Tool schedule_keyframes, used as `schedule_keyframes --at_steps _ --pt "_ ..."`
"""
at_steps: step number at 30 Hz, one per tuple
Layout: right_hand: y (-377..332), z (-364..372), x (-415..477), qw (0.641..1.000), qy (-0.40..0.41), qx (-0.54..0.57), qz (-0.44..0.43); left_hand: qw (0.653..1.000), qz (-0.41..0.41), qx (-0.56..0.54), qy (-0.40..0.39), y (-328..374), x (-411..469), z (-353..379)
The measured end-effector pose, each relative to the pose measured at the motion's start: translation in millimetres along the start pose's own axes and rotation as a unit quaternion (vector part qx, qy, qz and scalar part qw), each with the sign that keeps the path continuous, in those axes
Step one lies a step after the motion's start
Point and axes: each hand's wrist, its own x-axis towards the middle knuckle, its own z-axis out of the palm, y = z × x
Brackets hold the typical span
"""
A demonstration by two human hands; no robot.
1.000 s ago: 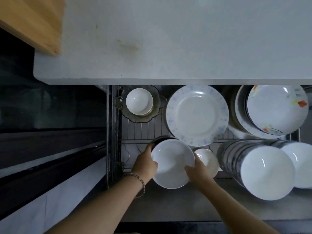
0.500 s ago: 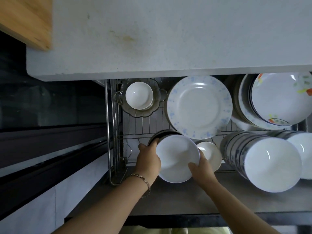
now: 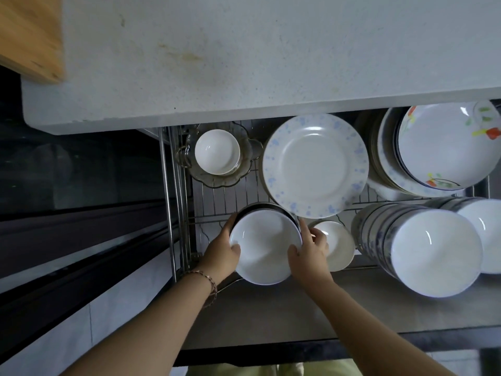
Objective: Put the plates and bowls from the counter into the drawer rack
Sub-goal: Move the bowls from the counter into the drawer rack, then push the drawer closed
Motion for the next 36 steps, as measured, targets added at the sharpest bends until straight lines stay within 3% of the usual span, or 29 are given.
schedule_keyframes --at_steps 8,17,22,30,36 --pt "-0.4 -17.0 7.9 0.998 -0.04 0.026 0.029 0.997 -0.025 -0.077 -0.004 5.5 0.2 13.5" --pt "10.2 -4.6 4.2 0.999 0.043 -0.011 -0.011 0.998 -0.028 -0.057 -0.003 3.1 -4.7 18.5" --pt "10.4 -5.0 2.9 0.997 0.072 -0.023 -0.007 0.993 0.032 0.07 0.085 3.8 -7.8 20.9" --pt "4.3 -14.8 -5.2 0.997 0.045 -0.051 0.028 0.995 0.0 0.09 0.053 8.9 -18.1 17.7" --pt "2.5 -56.0 -38.4 0.996 0.008 -0.087 0.0 0.984 0.017 0.11 0.137 34.6 -55.0 0.9"
